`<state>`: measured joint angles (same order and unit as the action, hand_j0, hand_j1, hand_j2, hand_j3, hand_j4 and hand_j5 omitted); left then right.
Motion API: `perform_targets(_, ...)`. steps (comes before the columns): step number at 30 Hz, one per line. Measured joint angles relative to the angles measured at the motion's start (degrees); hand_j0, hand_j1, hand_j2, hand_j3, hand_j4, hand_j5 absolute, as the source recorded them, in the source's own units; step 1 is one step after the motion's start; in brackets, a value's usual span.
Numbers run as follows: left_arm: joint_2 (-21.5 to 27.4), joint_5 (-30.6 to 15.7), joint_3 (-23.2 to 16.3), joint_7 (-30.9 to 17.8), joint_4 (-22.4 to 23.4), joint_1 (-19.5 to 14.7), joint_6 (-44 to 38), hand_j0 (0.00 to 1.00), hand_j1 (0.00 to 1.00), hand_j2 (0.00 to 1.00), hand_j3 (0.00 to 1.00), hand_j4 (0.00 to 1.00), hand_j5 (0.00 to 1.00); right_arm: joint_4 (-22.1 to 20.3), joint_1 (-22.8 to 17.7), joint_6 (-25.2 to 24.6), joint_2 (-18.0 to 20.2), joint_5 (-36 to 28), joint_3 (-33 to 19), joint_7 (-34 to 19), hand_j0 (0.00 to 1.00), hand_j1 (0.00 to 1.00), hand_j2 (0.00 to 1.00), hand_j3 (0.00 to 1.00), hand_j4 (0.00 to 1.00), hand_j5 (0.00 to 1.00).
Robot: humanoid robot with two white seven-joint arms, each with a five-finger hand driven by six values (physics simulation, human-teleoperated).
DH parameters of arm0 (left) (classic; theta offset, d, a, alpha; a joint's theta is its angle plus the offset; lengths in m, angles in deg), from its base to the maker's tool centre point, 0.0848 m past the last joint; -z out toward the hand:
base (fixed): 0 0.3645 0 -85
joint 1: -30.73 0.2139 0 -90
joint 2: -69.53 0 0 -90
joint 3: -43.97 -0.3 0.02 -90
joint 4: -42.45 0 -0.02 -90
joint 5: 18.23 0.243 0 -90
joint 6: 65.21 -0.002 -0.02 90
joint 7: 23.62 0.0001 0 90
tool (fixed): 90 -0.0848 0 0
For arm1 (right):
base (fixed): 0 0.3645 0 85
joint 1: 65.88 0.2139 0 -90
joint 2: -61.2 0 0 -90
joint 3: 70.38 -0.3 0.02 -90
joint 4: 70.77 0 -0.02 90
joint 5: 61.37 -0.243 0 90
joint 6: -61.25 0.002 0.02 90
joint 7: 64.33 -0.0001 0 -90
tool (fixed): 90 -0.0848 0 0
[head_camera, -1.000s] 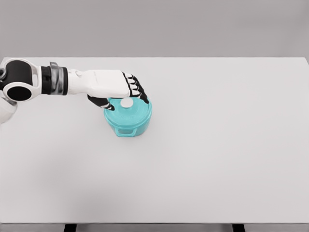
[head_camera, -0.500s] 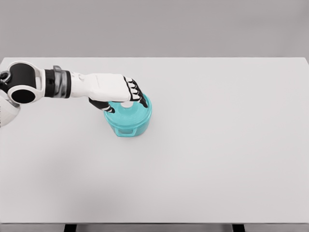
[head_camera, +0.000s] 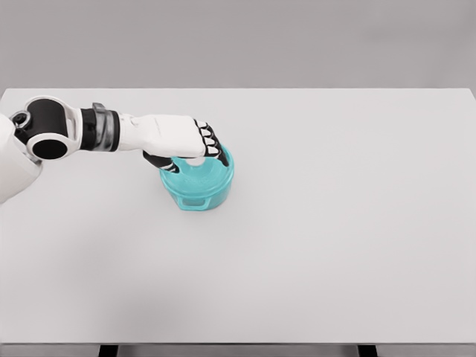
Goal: Open the lid of the pot with left arm
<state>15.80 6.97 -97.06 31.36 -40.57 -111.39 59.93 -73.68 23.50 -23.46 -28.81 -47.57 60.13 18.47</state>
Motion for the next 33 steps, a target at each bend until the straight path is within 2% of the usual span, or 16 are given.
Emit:
perform_targets(6, -0.8, 1.5, 0.0, 0.0, 1.1, 0.0, 0.0, 0.8, 0.8, 0.8, 0.8, 0.8, 0.8, 0.0, 0.0, 0.0, 0.0, 0.0, 0.0, 0.0, 1.0, 1.0, 1.0, 1.0, 1.0, 1.0)
perform_targets(14, -1.3, 1.6, -0.6, 0.0, 1.7, 0.0, -0.1, 0.79, 0.79, 0.79, 0.79, 0.79, 0.79, 0.0, 0.0, 0.0, 0.0, 0.0, 0.0, 0.0, 1.0, 1.0, 1.0, 1.0, 1.0, 1.0)
perform_targets(20, -1.6, 1.7, -0.7, 0.2, 1.9, 0.0, -0.2, 0.72, 0.72, 0.72, 0.72, 0.72, 0.72, 0.0, 0.0, 0.0, 0.0, 0.0, 0.0, 0.0, 1.0, 1.0, 1.0, 1.0, 1.0, 1.0)
perform_targets(25, -1.5, 2.2, -0.7, 0.1, 2.0, -0.1, -0.1, 0.55, 0.55, 0.55, 0.55, 0.55, 0.55, 0.0, 0.0, 0.0, 0.0, 0.0, 0.0, 0.0, 1.0, 1.0, 1.0, 1.0, 1.0, 1.0)
perform_targets(33, -1.0, 2.5, -0.6, 0.0, 2.0, -0.3, 0.0, 0.37, 0.37, 0.37, 0.37, 0.37, 0.37, 0.0, 0.0, 0.0, 0.0, 0.0, 0.0, 0.0, 1.0, 1.0, 1.0, 1.0, 1.0, 1.0)
